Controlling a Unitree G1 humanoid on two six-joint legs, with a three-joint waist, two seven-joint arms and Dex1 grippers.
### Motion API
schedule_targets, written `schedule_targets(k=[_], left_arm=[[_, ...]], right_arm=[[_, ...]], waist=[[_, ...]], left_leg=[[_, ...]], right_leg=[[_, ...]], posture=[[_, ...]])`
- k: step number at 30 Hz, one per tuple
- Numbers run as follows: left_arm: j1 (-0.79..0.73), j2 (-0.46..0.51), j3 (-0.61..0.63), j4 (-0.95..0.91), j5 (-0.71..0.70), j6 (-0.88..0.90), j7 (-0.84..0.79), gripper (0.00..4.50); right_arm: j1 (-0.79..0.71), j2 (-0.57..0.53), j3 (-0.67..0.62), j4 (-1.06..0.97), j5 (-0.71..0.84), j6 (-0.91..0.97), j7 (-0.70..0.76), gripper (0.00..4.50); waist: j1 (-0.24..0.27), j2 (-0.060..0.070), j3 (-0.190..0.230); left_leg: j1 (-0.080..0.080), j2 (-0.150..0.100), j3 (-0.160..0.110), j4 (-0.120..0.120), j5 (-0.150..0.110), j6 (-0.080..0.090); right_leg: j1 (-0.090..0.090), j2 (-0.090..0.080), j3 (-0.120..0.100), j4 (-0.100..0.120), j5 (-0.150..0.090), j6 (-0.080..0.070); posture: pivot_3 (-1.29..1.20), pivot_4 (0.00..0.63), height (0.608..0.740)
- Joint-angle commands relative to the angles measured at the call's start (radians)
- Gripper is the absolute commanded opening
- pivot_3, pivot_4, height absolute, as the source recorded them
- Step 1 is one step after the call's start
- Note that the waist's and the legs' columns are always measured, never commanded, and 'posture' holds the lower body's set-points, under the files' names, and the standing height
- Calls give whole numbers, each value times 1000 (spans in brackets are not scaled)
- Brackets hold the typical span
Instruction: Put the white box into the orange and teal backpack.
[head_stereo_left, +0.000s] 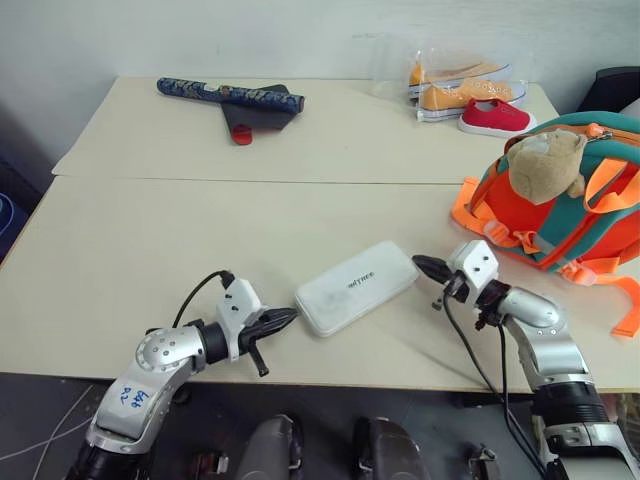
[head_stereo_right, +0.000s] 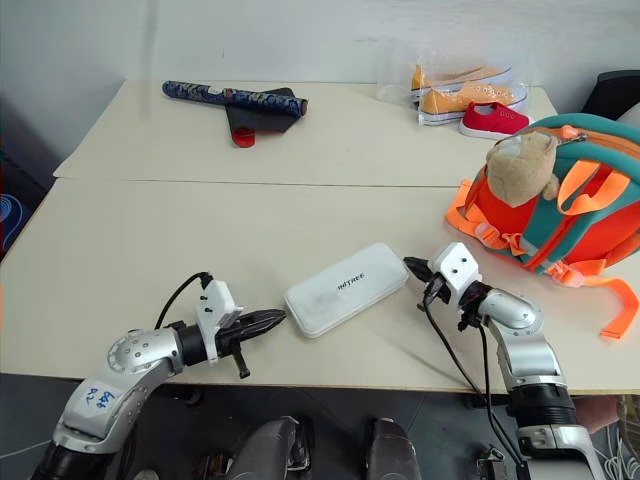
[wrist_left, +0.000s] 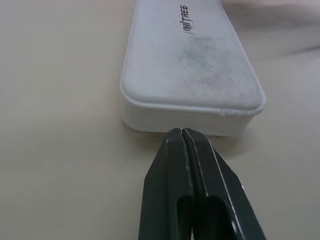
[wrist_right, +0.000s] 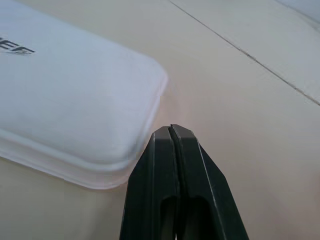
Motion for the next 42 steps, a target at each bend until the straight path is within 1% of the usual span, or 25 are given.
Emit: schedule_targets(k=[1,5,13,17,22,24,25,27,28,30,32,33,34,36,38,39,42], left_arm=[[-26,-6,-20,3,-9,-5,-24,23],[-55,-1,-44,34,7,-26,-61,23],[-140,-8,-48,162,48,-89,-106,23],[-167,-19,-59,196,60,-112,-121,23],[-183,-25,-50,217,47,-104,-141,23],[-177,33,-33,203,-1,21,-191,411],[-178,59,-19,210,-12,80,-197,674],[-191,83,8,231,-38,177,-189,1179],[-206,85,24,242,-65,238,-181,1522],[-272,108,64,284,-171,462,-199,2067],[-329,131,82,328,-241,619,-222,2609],[-350,139,86,347,-262,666,-228,2893],[-386,129,115,389,-302,738,-229,3161],[-474,98,174,495,-338,871,-190,3749],[-572,89,143,597,-345,1018,-184,4329],[-603,85,126,626,-345,1064,-178,4487],[-679,25,116,738,-390,1129,-132,4487]], right_arm=[[-2,-3,23,-69,51,55,66,0],[48,-26,22,-159,90,87,127,0],[258,-138,-54,-415,215,236,203,0],[314,-160,-80,-484,245,295,194,0],[337,-159,-102,-505,213,306,150,0],[348,-173,-113,-496,191,287,148,0],[351,-178,-123,-488,188,281,149,0],[352,-185,-134,-478,188,274,152,0],[352,-190,-136,-474,184,268,155,0],[351,-208,-136,-456,166,249,163,0],[350,-223,-135,-438,153,233,166,0],[348,-228,-134,-431,149,228,167,0],[345,-233,-133,-421,146,221,170,0],[340,-237,-133,-407,141,214,170,0],[328,-245,-124,-389,133,208,178,0],[323,-248,-119,-382,131,204,182,0],[300,-253,-97,-360,119,192,200,0]], waist=[[-1,0,0],[4,0,0],[19,0,0],[23,0,0],[25,0,0],[24,0,0],[24,0,0],[23,0,0],[23,0,0],[23,-1,0],[23,-1,0],[23,-1,0],[21,-1,0],[21,-1,0],[23,-2,0],[23,-2,0],[24,-2,0]], left_leg=[[0,0,0,0,0,0],[0,0,0,0,0,0],[0,0,1,0,-2,-2],[0,0,1,0,-2,-2],[0,0,2,0,-3,-3],[0,0,2,0,-2,-2],[0,0,2,0,-2,-2],[0,0,2,0,-2,-2],[0,0,2,0,-2,-2],[0,0,2,1,-2,-2],[0,1,1,2,-2,-2],[0,1,1,2,-2,-2],[0,1,1,2,-1,-1],[0,1,2,2,0,0],[0,1,2,3,0,0],[0,2,1,4,0,0],[0,2,2,4,0,0]], right_leg=[[0,0,0,0,0,0],[0,0,0,0,0,0],[-1,-1,1,-1,0,0],[-2,-1,1,-1,0,0],[-2,-1,1,-1,0,0],[-2,-1,1,-1,0,0],[-2,0,1,-1,0,0],[-2,0,1,-1,0,0],[-2,0,1,-1,0,0],[-2,0,2,0,0,0],[-2,0,1,1,0,0],[-2,0,1,1,0,0],[-2,0,2,1,0,0],[-2,1,2,2,0,0],[-2,3,2,3,0,0],[-2,4,2,3,0,0],[-1,5,3,5,0,0]], posture=[[0,150,740],[0,150,740],[0,150,740],[0,150,740],[0,150,740],[0,150,740],[0,150,740],[0,150,740],[0,150,740],[0,150,740],[0,150,740],[0,150,740],[0,150,740],[0,150,740],[0,150,740],[0,150,740],[0,150,740]])
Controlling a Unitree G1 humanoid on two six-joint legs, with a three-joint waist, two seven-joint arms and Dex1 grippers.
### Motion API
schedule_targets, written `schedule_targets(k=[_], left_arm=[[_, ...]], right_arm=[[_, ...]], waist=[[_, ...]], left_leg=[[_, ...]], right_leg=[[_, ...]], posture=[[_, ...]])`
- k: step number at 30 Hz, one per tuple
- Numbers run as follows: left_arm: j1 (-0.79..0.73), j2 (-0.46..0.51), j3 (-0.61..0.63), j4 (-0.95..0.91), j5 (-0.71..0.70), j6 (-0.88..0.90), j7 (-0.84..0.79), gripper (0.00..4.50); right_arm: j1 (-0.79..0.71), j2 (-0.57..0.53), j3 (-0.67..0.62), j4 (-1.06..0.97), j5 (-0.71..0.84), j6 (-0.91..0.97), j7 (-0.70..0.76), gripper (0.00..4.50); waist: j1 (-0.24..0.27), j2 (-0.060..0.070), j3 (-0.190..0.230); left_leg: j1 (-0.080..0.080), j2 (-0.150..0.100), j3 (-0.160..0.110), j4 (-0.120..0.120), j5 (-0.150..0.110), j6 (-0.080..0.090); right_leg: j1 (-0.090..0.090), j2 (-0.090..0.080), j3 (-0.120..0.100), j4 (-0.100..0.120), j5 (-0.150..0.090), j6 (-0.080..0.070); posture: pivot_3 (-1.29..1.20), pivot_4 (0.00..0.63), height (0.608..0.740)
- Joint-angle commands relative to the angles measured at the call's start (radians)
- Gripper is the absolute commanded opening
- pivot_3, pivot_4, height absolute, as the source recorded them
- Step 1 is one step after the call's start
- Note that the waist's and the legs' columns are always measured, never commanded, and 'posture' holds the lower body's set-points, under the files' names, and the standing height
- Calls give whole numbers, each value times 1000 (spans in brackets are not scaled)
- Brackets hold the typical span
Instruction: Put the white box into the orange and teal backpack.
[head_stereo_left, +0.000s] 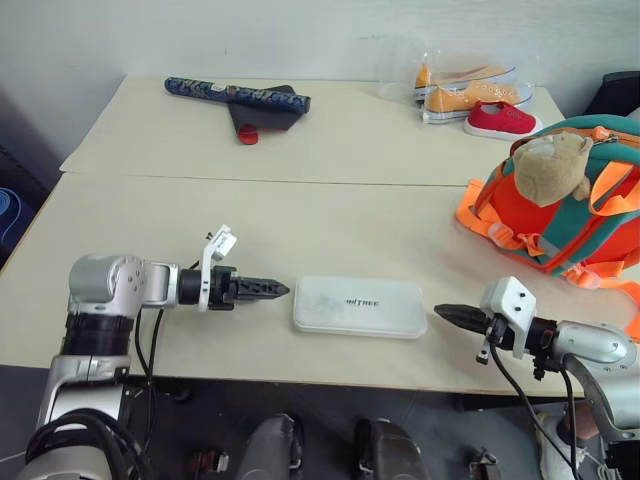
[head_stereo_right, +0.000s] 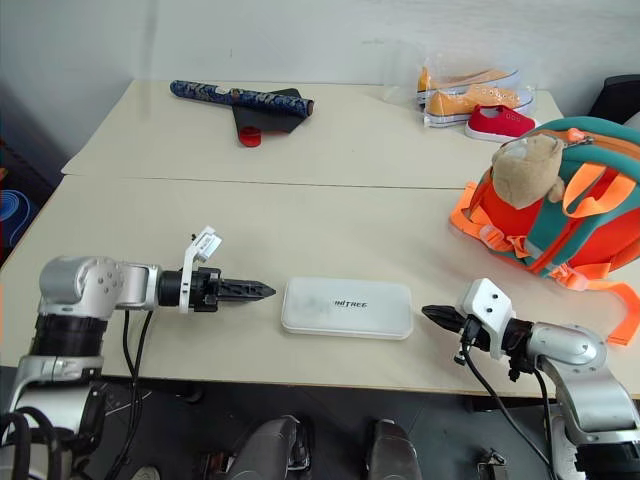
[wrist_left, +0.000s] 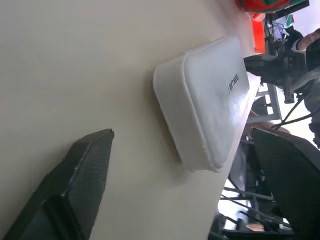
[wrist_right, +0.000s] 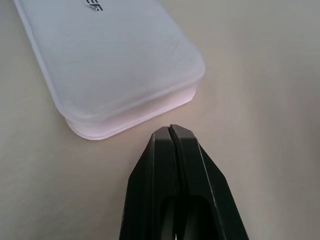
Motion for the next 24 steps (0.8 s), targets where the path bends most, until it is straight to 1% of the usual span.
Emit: schedule_targets(k=[1,5,10,16,19,21,23,24], left_arm=[[-52,-65,-24,127,-63,77,65,4487],[-87,-132,-52,236,-165,77,170,4487],[-79,-141,-111,242,-379,77,271,4487],[-88,-176,-58,300,-504,77,424,4487],[-85,-202,-20,309,-543,77,490,3873],[-78,-199,-19,292,-586,77,509,3288],[-65,-175,-39,252,-645,77,503,2722],[-56,-153,-58,225,-685,77,487,2441]], right_arm=[[-36,-15,15,17,-14,-30,23,0],[-90,7,65,48,-33,-29,30,0],[-131,39,107,46,-37,-18,18,0],[-129,68,139,-2,-24,9,18,0],[-119,77,141,-28,-22,22,9,0],[-105,78,125,-41,-8,33,4,0],[-84,95,74,-63,64,16,23,0],[-66,97,42,-86,120,56,25,0]], waist=[[1,0,0],[1,0,0],[1,0,0],[0,0,0],[0,0,0],[0,0,0],[0,0,0],[0,0,0]], left_leg=[[0,0,0,0,0,0],[0,0,-1,5,-1,0],[0,1,-2,9,-3,0],[0,1,-2,10,-3,-1],[0,1,-2,10,-3,-1],[0,1,-2,10,-3,-1],[0,1,-2,10,-3,-1],[0,2,-2,10,-3,-1]], right_leg=[[0,0,0,0,0,0],[2,-1,1,0,0,0],[3,-1,1,-1,0,0],[3,-1,1,-1,0,0],[4,-1,1,-1,0,0],[3,-1,1,-1,0,0],[3,-1,1,-1,0,0],[3,0,1,-1,0,0]], posture=[[0,150,740],[0,150,740],[0,150,740],[0,150,740],[0,150,740],[0,150,740],[0,150,740],[0,150,740]])
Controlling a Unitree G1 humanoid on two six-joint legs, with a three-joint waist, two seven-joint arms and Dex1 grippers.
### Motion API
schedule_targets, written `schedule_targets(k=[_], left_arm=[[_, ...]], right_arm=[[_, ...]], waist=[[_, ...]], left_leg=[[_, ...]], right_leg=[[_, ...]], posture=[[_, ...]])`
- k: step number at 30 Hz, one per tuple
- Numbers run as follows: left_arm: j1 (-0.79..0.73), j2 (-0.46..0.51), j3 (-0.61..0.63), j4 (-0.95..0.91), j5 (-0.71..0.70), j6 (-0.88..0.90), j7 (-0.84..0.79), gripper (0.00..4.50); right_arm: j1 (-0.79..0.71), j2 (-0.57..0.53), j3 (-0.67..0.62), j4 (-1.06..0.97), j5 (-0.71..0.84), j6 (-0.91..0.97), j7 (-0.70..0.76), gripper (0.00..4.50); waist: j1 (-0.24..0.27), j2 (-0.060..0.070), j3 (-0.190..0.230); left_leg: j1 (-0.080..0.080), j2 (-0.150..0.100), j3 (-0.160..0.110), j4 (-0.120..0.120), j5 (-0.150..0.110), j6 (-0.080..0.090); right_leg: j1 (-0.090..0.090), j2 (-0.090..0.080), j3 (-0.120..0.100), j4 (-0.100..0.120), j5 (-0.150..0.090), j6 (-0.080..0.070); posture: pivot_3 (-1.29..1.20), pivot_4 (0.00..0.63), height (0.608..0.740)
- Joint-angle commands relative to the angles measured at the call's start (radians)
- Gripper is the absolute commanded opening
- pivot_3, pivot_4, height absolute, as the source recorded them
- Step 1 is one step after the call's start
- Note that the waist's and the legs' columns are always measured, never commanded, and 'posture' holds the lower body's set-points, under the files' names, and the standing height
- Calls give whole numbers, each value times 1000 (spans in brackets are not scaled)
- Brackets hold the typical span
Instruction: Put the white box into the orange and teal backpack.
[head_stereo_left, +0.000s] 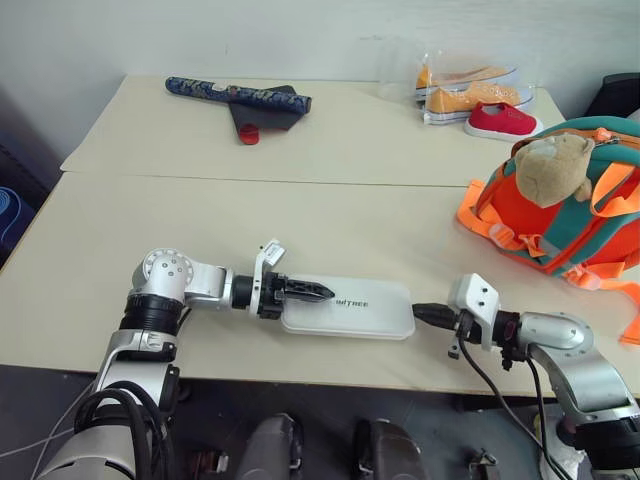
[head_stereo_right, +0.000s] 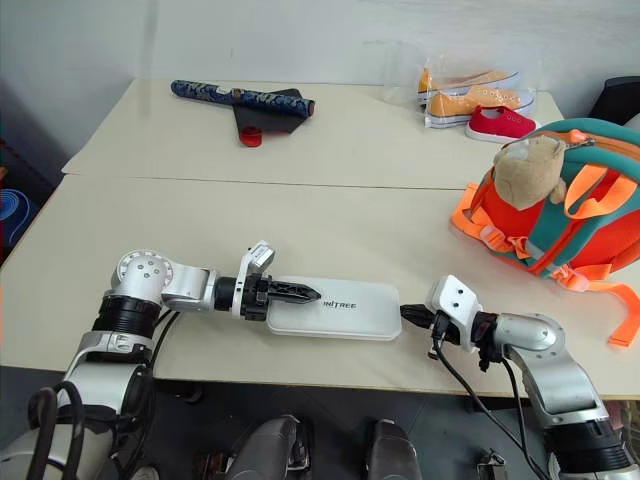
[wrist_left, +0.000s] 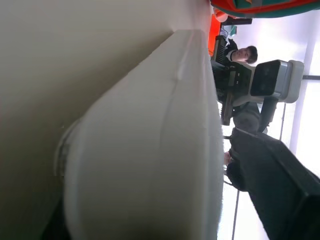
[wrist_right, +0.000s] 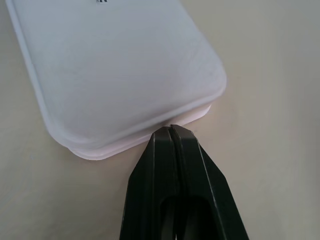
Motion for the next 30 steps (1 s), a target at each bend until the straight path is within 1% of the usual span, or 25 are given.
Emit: schedule_targets(k=[1,3,4,5,7,9,10,11,12,13,14,15,16,17,19,21,22,24,26,27,28,29,30], left_arm=[[28,42,-36,-104,-151,2,-42,2184],[50,67,-11,-176,-184,2,-77,1630],[53,73,20,-201,-185,2,-85,1371],[65,80,47,-252,-169,-17,-105,1278],[107,82,98,-370,-122,-127,-166,1243],[154,107,85,-491,-18,-291,-295,1243],[177,127,67,-535,38,-375,-383,1243],[200,165,32,-578,123,-480,-475,1243],[219,197,0,-601,192,-560,-551,1243],[245,224,-31,-622,280,-693,-650,1243],[265,238,-51,-631,346,-803,-732,1243],[280,248,-73,-621,419,-912,-787,1243],[286,231,-76,-598,476,-1031,-833,1243],[288,215,-76,-576,513,-1107,-862,1243],[263,164,-60,-527,549,-1176,-849,1243],[234,116,-48,-506,556,-1203,-837,1243],[225,110,-52,-499,568,-1215,-848,1243],[217,105,-57,-489,589,-1229,-864,1243],[207,103,-55,-469,601,-1230,-866,1243],[206,106,-52,-467,604,-1226,-868,1243],[212,112,-45,-477,599,-1213,-866,1243],[220,115,-37,-489,592,-1199,-860,1243],[228,119,-30,-501,585,-1186,-857,1243]], right_arm=[[43,29,-104,-118,174,25,25,169],[111,2,-159,-164,212,73,25,558],[154,-2,-198,-186,217,72,13,868],[200,-3,-239,-210,234,83,2,1171],[304,2,-333,-252,258,94,-18,1839],[418,20,-437,-277,283,103,-36,2528],[473,39,-495,-279,294,95,-49,2800],[528,62,-559,-274,307,84,-59,3212],[566,87,-615,-267,316,68,-76,3509],[594,116,-669,-260,325,57,-102,3859],[610,135,-707,-254,327,43,-122,4212],[613,155,-738,-252,328,29,-148,4471],[604,170,-764,-249,322,11,-179,4471],[595,178,-779,-247,318,-1,-199,4471],[561,176,-797,-235,322,-8,-229,4471],[474,136,-780,-209,348,24,-251,4471],[412,108,-752,-185,342,35,-257,4471],[347,79,-722,-155,330,44,-262,4471],[235,49,-674,-90,300,44,-288,4471],[150,43,-639,-35,293,48,-308,4471],[69,30,-577,21,260,32,-297,4471],[3,25,-531,65,236,14,-285,4299],[-49,29,-505,94,234,4,-274,4084]], waist=[[0,0,0],[0,0,0],[1,0,0],[3,0,0],[4,0,0],[5,0,0],[4,0,0],[5,0,0],[4,0,0],[4,1,0],[4,1,0],[2,2,-1],[1,2,-1],[0,2,-1],[-2,2,-1],[-2,1,-1],[-3,2,-1],[-9,2,-1],[-9,2,-1],[-9,1,-1],[-13,1,0],[-25,1,0],[-26,1,0]], left_leg=[[0,0,0,0,0,0],[-1,1,0,0,0,0],[-1,1,0,0,0,-1],[-1,1,0,0,0,-1],[-1,1,0,0,-2,-2],[-1,1,0,0,-4,-5],[-1,1,1,-1,-4,-6],[-1,1,1,-1,-5,-6],[-1,1,3,-2,-5,-7],[0,2,4,-3,-5,-8],[0,3,6,-4,-7,-9],[1,3,8,-6,-7,-9],[2,3,12,-9,-7,-9],[4,4,14,-12,-7,-10],[4,5,17,-14,-7,-9],[4,6,17,-14,-7,-9],[4,6,17,-14,-7,-8],[4,6,17,-13,-7,-7],[4,6,17,-13,-3,-2],[3,6,17,-13,-3,-2],[3,6,17,-13,-3,-1],[3,6,17,-11,-3,-1],[2,6,18,-9,-3,0]], right_leg=[[0,0,0,0,0,0],[0,1,0,0,0,0],[0,1,0,0,0,0],[0,1,1,-1,0,0],[0,1,2,-4,0,0],[0,1,3,-4,0,0],[0,1,2,-5,0,0],[0,2,3,-6,0,0],[0,3,4,-6,0,0],[0,5,5,-7,0,0],[-2,6,8,-7,0,0],[-3,6,10,-7,0,0],[-5,6,14,-7,0,0],[-6,6,17,-8,0,-1],[-7,6,19,-10,2,-2],[-8,6,19,-9,2,-2],[-9,6,19,-9,2,-2],[-9,6,19,-9,2,-2],[-10,7,18,-7,2,-2],[-10,7,18,-7,1,-3],[-10,7,18,-7,1,-3],[-10,7,18,-6,1,-3],[-10,7,18,-5,1,-3]], posture=[[0,150,740],[0,150,740],[0,150,740],[0,150,740],[0,150,740],[0,150,740],[0,150,740],[0,150,740],[0,150,740],[0,150,740],[0,150,740],[0,150,740],[0,150,740],[0,150,740],[0,150,740],[0,150,740],[0,150,740],[0,150,740],[0,150,740],[0,150,740],[0,150,740],[0,150,740],[0,150,740]])
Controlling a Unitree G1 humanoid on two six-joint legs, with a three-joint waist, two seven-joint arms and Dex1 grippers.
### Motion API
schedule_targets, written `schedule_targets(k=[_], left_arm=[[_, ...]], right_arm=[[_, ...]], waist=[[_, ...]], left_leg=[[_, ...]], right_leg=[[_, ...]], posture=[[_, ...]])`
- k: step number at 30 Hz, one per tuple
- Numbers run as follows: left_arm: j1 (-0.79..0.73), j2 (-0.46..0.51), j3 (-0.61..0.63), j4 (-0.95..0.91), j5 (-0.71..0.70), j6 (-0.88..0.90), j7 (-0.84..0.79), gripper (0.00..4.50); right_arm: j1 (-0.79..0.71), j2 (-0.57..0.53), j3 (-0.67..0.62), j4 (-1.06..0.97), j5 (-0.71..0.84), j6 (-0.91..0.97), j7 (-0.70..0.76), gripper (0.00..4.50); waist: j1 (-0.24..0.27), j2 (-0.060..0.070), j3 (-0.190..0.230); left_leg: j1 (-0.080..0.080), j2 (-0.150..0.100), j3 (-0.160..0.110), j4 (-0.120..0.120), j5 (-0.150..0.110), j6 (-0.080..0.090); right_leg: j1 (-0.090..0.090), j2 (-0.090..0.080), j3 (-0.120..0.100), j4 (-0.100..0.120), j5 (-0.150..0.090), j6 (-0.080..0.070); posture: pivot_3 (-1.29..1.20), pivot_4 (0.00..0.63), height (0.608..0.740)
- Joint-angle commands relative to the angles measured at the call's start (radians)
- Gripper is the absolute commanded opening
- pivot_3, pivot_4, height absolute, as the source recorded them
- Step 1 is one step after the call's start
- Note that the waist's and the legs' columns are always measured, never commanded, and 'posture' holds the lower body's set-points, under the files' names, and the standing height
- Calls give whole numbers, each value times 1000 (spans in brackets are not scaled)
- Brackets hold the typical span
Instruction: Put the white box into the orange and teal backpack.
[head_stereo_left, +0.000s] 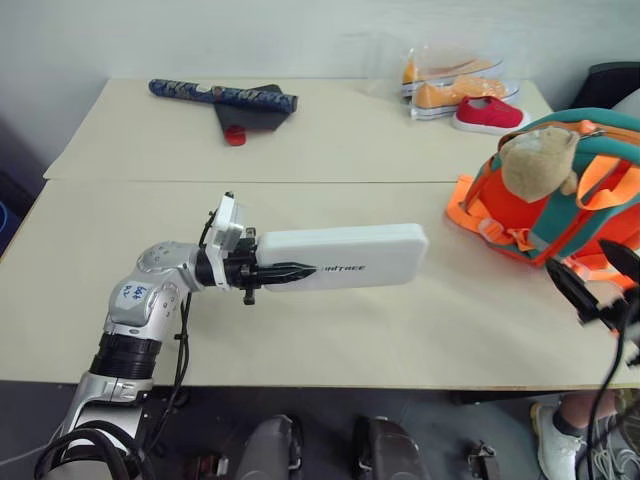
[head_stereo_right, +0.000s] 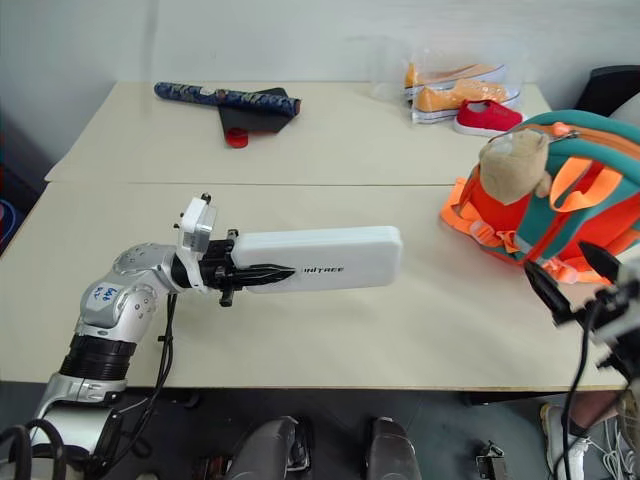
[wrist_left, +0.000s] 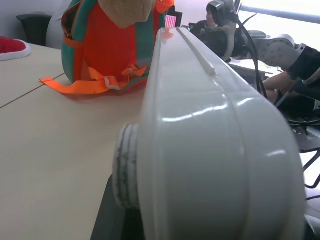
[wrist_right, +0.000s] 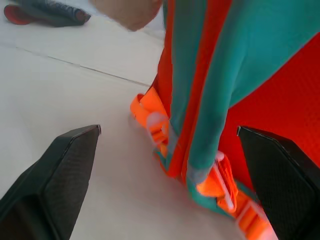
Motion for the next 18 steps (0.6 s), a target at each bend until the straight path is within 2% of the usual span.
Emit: schedule_targets(k=[1,6,12,14,18], left_arm=[[10,12,45,-60,-30,27,2,1243],[42,6,109,-102,-60,74,59,1243],[97,17,199,-143,-121,143,107,1243],[109,23,222,-136,-129,154,113,1243],[140,40,301,-81,-147,174,131,1243]], right_arm=[[-122,-10,84,74,-26,-41,22,3851],[-232,22,200,119,-45,-63,63,2156],[-303,112,333,23,-4,-33,94,80],[-313,132,364,-20,22,-5,108,35],[-310,179,472,-225,175,156,122,35]], waist=[[-2,0,0],[0,0,0],[-6,0,0],[-7,0,0],[-11,0,0]], left_leg=[[0,0,0,1,0,0],[-2,1,-2,3,1,1],[-3,1,-2,8,-1,4],[-3,2,-2,8,-2,3],[-3,3,-2,7,-3,1]], right_leg=[[0,-1,0,0,0,0],[0,0,-2,4,0,0],[2,-1,-1,5,0,1],[1,0,-1,5,0,1],[1,1,-2,5,0,1]], posture=[[0,150,740],[0,150,740],[0,150,740],[0,150,740],[0,150,740]])
